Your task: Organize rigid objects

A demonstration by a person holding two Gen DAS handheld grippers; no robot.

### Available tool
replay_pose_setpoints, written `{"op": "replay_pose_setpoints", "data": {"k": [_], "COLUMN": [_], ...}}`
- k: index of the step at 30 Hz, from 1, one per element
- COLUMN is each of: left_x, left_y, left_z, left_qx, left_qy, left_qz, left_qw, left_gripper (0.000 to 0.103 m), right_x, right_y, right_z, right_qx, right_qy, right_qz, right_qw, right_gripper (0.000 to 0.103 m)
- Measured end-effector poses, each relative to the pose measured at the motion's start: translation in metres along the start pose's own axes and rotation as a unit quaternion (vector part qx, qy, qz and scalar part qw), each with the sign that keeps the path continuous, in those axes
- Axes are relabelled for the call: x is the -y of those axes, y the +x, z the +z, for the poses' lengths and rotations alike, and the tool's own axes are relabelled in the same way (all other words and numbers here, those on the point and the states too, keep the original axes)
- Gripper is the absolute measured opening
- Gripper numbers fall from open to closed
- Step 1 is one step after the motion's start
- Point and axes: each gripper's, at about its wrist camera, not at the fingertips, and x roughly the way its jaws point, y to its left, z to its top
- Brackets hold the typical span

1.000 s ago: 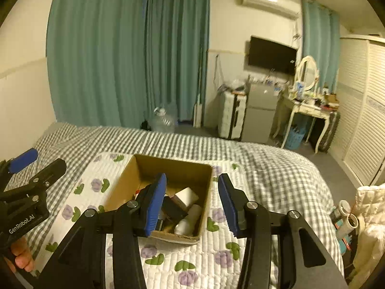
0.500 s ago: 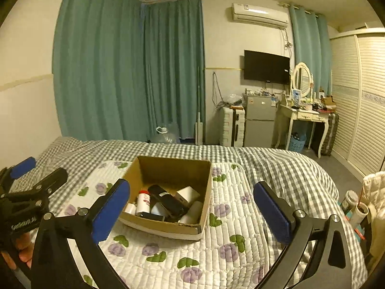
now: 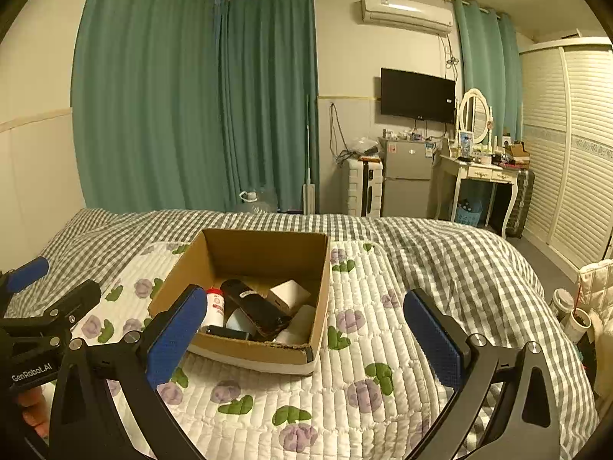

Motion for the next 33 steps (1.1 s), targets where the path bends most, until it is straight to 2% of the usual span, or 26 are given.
{"op": "replay_pose_setpoints", "data": {"k": [11,33], "left_x": [0.003,-0.003], "left_y": [0.005,0.008], "left_z": [-0.005,-0.005], "left_qx": [-0.006,-0.008], "left_qy": [0.012,-0.011], "left_qz": [0.008,-0.001], "left_qw": [0.9999,0.9999], "left_gripper": [0.103,0.103], "right_x": [-0.005,0.002], "right_y": [0.003,0.004], "right_z": [-0.003,-0.006], "right_qx": [-0.009,-0.010], "right_qy": [-0.009,-0.009], "right_qz": [-0.004,-0.017], "right_qw": [1.000,1.000], "right_gripper": [0.103,0.103]}}
